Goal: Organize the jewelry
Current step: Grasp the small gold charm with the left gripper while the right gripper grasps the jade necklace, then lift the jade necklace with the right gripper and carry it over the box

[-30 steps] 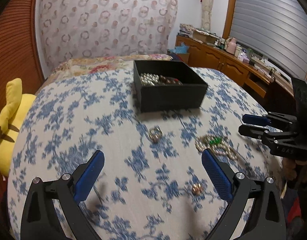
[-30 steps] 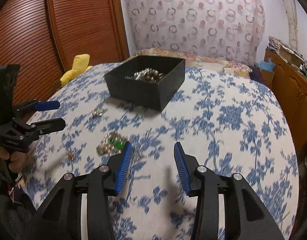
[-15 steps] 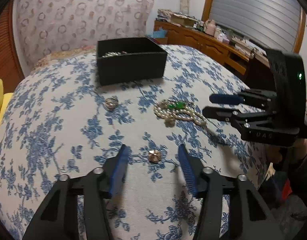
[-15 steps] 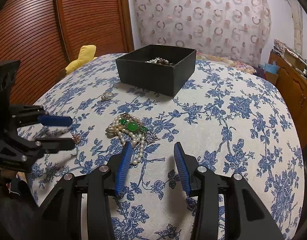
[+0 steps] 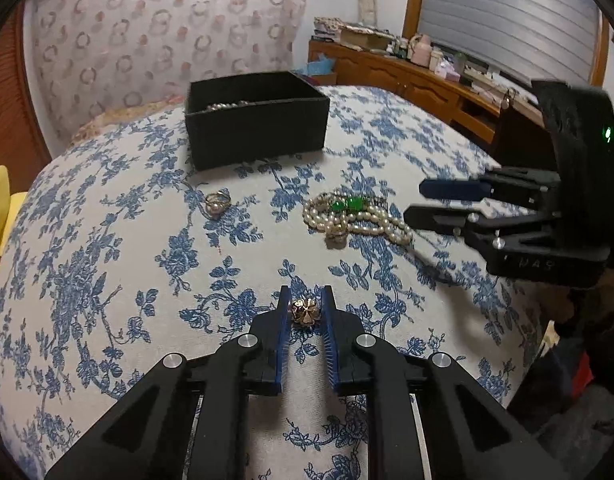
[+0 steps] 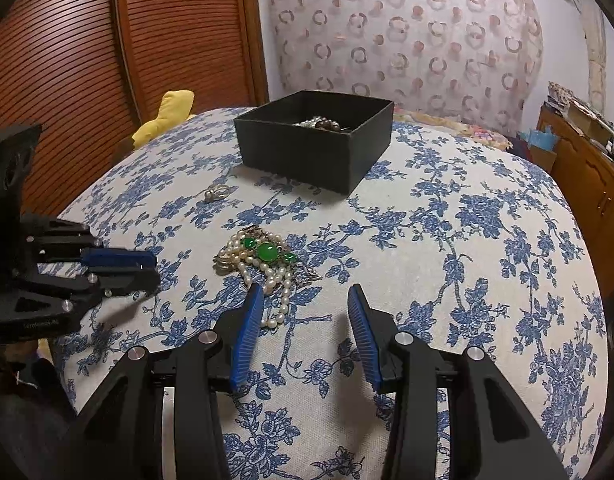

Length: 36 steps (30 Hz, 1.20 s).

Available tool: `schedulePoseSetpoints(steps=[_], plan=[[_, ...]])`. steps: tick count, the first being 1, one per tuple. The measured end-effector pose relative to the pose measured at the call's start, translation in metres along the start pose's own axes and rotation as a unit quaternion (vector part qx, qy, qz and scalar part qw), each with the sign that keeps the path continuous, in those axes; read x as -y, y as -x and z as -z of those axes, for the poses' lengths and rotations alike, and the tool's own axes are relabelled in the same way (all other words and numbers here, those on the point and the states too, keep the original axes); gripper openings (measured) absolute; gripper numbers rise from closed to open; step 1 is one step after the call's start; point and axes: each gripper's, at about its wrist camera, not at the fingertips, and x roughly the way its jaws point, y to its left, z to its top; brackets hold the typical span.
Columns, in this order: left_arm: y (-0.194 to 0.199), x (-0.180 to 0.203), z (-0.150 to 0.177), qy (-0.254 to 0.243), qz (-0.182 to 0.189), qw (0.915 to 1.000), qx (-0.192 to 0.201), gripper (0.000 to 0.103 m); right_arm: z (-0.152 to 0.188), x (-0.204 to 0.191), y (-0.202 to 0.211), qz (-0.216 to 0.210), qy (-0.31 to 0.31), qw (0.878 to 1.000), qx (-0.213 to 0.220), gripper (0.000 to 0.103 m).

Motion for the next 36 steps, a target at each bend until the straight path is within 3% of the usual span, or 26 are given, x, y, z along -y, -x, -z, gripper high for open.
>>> schedulePoseSetpoints(steps=[3, 5, 11, 19, 23, 26, 36], plan=[[0.007, -0.004, 0.000, 0.006, 0.001, 0.9999, 0.011, 0.014, -0.001, -0.004, 0.000, 0.002, 0.013, 1.000, -0.005, 0.046], [0.012, -0.008, -0.001, 0.012, -0.001, 0.9997, 0.019, 0.014, -0.001, -0.009, -0.001, -0.007, 0.019, 1.000, -0.010, 0.037], [0.018, -0.017, -0.001, 0.030, -0.002, 0.9991, 0.031, 0.014, -0.003, -0.032, -0.005, -0.023, 0.054, 0.998, -0.022, 0.027], [0.016, -0.016, 0.002, 0.034, 0.004, 0.9990, 0.030, 0.014, -0.008, -0.036, -0.020, -0.009, 0.072, 0.996, -0.048, 0.022], [0.015, -0.018, 0.002, 0.036, 0.004, 0.9988, 0.031, 0.014, -0.013, -0.039, -0.024, -0.007, 0.084, 0.995, -0.055, 0.011], [0.016, -0.021, 0.002, 0.041, 0.002, 0.9986, 0.034, 0.014, -0.012, -0.039, -0.022, -0.007, 0.087, 0.995, -0.052, 0.005], [0.024, -0.028, -0.001, 0.049, -0.003, 0.9977, 0.046, 0.014, -0.029, -0.036, 0.020, -0.012, 0.082, 0.997, 0.001, 0.005]])
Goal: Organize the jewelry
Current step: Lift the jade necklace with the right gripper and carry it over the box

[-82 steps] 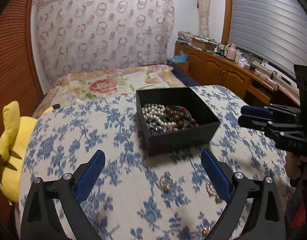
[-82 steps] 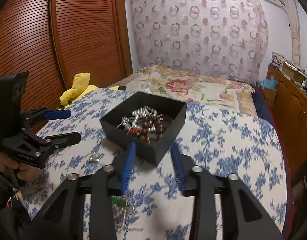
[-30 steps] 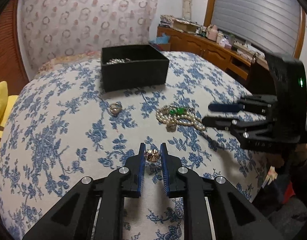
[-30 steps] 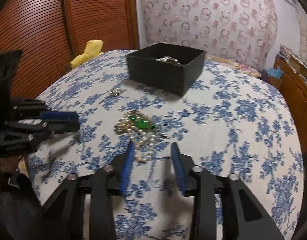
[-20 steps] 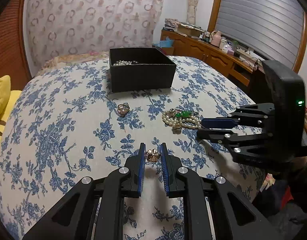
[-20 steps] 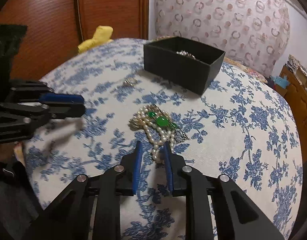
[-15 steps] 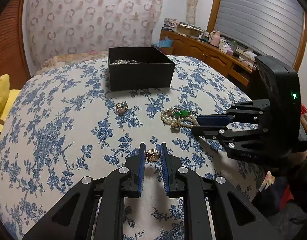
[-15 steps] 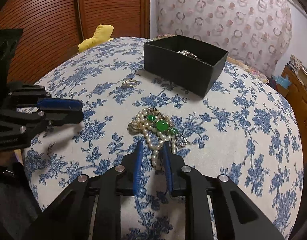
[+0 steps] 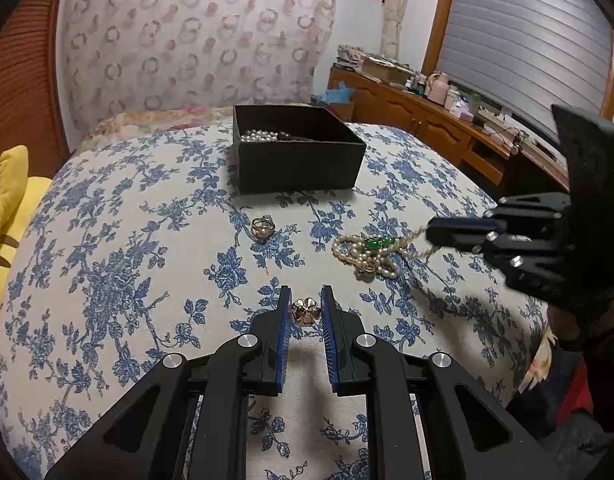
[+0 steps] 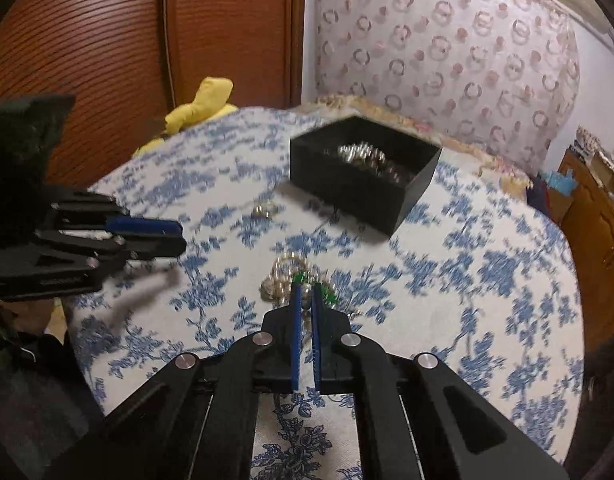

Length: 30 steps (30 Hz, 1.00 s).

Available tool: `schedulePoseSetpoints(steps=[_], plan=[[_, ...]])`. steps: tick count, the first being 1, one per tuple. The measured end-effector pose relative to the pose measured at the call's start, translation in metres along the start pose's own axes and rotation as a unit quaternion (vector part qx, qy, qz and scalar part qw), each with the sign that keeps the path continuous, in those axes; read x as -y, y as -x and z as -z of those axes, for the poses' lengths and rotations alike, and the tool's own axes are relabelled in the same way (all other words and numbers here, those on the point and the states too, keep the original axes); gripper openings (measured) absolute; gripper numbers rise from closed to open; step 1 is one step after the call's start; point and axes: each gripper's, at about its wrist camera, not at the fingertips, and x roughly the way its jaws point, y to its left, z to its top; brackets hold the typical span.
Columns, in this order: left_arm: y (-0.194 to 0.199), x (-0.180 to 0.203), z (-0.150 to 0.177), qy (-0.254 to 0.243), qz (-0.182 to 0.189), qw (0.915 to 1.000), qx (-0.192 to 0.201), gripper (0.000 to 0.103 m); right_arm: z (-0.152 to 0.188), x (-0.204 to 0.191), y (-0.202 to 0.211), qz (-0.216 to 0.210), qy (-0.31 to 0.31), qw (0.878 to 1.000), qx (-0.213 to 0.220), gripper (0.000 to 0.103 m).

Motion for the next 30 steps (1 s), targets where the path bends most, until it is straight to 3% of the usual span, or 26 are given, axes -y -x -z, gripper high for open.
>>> schedulePoseSetpoints(steps=[13, 30], plan=[[0.014, 0.000, -0.025, -0.005, 0.001, 0.9996, 0.028, 0.014, -0.047, 0.006, 0.066, 0.011, 0.009, 0.996, 0.091, 0.005], [0.030, 0.001, -0.074, -0.019, 0.011, 0.9976, 0.066, 0.014, -0.110, 0.018, 0.120, 0.044, 0.031, 0.984, 0.169, 0.005]])
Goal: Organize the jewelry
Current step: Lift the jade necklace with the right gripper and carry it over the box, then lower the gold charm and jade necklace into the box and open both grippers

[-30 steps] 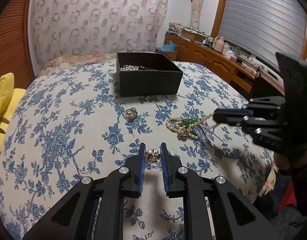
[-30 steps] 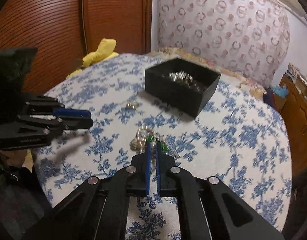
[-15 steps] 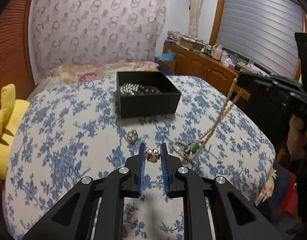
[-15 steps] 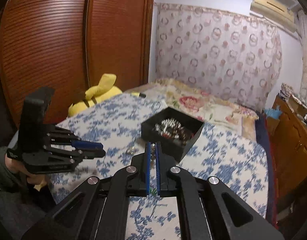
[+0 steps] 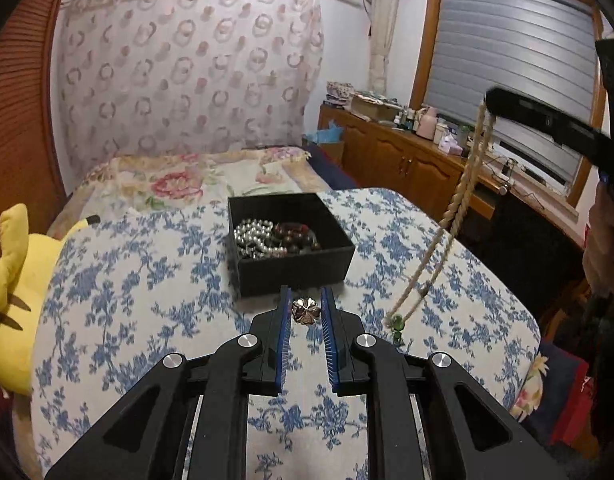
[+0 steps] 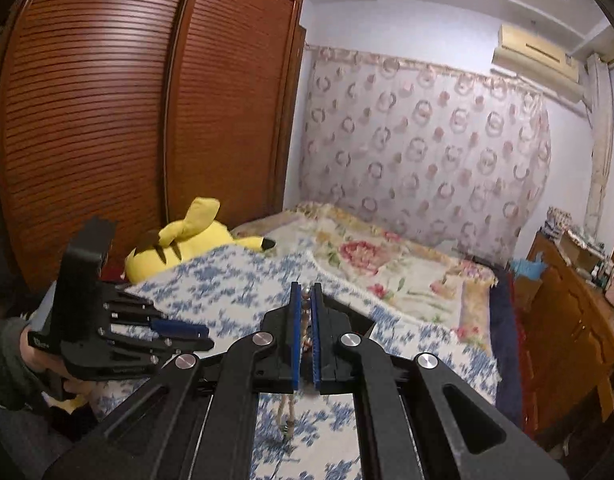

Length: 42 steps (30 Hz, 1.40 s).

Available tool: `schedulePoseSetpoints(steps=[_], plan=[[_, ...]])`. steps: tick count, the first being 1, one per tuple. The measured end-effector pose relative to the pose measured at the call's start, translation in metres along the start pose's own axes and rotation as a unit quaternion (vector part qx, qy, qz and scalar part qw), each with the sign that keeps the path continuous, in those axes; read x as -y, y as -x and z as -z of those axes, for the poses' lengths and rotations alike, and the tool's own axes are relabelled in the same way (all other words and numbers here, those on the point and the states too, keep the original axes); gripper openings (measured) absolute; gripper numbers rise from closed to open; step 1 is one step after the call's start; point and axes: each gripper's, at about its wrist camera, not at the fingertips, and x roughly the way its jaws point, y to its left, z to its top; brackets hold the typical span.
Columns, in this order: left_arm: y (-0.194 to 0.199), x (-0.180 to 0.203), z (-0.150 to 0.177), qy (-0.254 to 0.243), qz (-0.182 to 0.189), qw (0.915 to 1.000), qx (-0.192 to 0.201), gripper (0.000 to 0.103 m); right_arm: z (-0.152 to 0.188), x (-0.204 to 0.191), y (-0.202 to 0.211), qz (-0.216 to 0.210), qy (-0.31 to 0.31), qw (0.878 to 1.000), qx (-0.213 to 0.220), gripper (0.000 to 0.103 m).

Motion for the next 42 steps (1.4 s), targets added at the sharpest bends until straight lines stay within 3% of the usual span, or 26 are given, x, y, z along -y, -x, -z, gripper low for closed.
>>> schedulePoseSetpoints(steps=[9, 27, 33, 42], plan=[[-0.003, -0.001, -0.020, -0.007, -0.003, 0.9999, 0.011, 0.014, -0.028, 0.010, 0.004, 0.020, 0.008, 0.999, 0.024, 0.005], [-0.066, -0.030, -0.075, -0.003, -0.003, 1.0000, -0.006, 0.014, -0.058, 0.049, -0.070, 0.036, 0.006, 0.999, 0.024, 0.005], [-0.101, -0.040, -0.084, -0.003, -0.001, 0.9997, -0.025, 0.014, -0.052, 0.071, -0.108, 0.030, -0.007, 1.000, 0.005, 0.005], [-0.147, -0.052, -0.091, 0.000, 0.004, 0.9988, -0.050, 0.014, -0.011, 0.085, -0.169, 0.002, -0.035, 0.998, -0.055, 0.006]])
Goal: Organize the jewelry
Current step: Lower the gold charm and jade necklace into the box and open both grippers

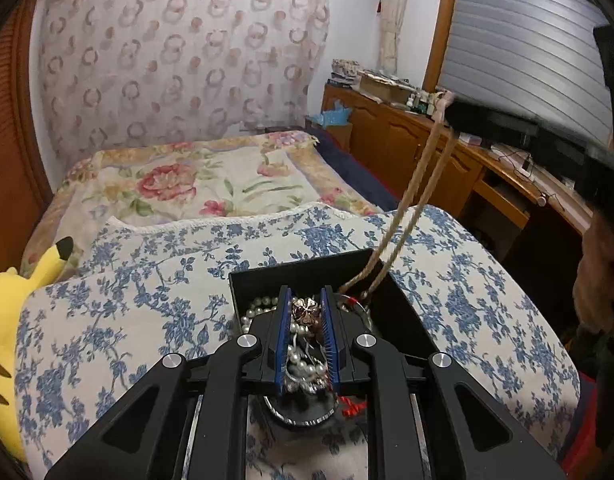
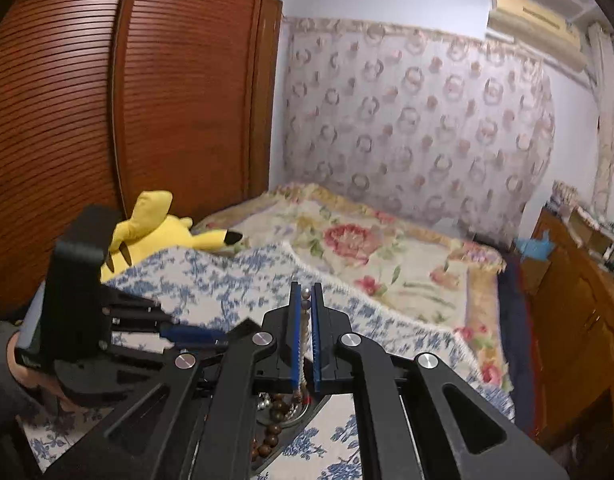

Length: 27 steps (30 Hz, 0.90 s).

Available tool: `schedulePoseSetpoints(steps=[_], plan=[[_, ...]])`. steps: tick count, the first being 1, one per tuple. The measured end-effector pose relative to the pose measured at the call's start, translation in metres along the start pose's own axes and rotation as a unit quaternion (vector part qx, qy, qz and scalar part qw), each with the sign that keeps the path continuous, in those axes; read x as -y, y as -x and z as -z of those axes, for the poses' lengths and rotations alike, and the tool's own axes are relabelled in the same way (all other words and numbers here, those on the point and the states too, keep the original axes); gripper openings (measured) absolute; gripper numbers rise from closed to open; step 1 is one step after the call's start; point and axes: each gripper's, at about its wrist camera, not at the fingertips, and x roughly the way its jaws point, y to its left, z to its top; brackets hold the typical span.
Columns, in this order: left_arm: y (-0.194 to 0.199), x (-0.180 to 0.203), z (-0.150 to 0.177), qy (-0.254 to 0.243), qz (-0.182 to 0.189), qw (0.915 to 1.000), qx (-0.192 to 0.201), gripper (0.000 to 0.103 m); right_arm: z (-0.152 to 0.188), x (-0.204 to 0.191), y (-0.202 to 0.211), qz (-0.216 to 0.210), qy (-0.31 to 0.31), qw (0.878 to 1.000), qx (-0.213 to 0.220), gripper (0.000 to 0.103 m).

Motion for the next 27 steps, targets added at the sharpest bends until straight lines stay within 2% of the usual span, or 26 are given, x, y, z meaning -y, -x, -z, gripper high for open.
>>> schedulePoseSetpoints(steps=[4, 11, 13, 14, 17, 22, 24, 26, 27], plan=[[-0.010, 0.000, -0.004, -0.001, 0.002, 1.0000, -0.005, 0.014, 0.012, 0.006, -0.016, -0.004, -0.015, 1.000, -0.020, 0.006], [-0.015, -0.002, -0.007, -0.001, 0.003, 1.0000, -0.005, 0.015, 0.019, 0.013, -0.025, -0.017, -0.023, 0.999, -0.028, 0.006], [-0.014, -0.002, -0.006, 0.001, 0.003, 1.0000, -0.004, 0.029, 0.020, 0.012, -0.026, -0.019, -0.022, 0.999, -0.027, 0.006], [-0.014, -0.004, -0.006, 0.002, 0.003, 1.0000, -0.003, 0.031, 0.021, 0.012, -0.024, -0.020, -0.022, 0.999, -0.026, 0.006], [-0.010, -0.004, -0.004, 0.001, -0.002, 1.0000, 0.000, 0.034, 0.021, 0.010, -0.021, -0.026, -0.024, 0.999, -0.025, 0.006], [0.006, -0.007, 0.007, 0.004, -0.014, 0.9999, 0.008, 0.046, 0.025, 0.008, -0.014, -0.022, -0.024, 0.999, -0.025, 0.008], [0.013, -0.009, 0.014, 0.005, -0.017, 0.9998, 0.008, 0.048, 0.032, 0.006, -0.007, -0.022, -0.029, 0.999, -0.025, 0.011], [0.022, -0.011, 0.023, 0.007, -0.021, 0.9997, 0.006, 0.048, 0.038, 0.004, 0.000, -0.023, -0.034, 0.999, -0.025, 0.021], [0.025, -0.011, 0.028, 0.008, -0.022, 0.9997, 0.005, 0.049, 0.042, 0.003, 0.004, -0.024, -0.036, 0.999, -0.026, 0.023]])
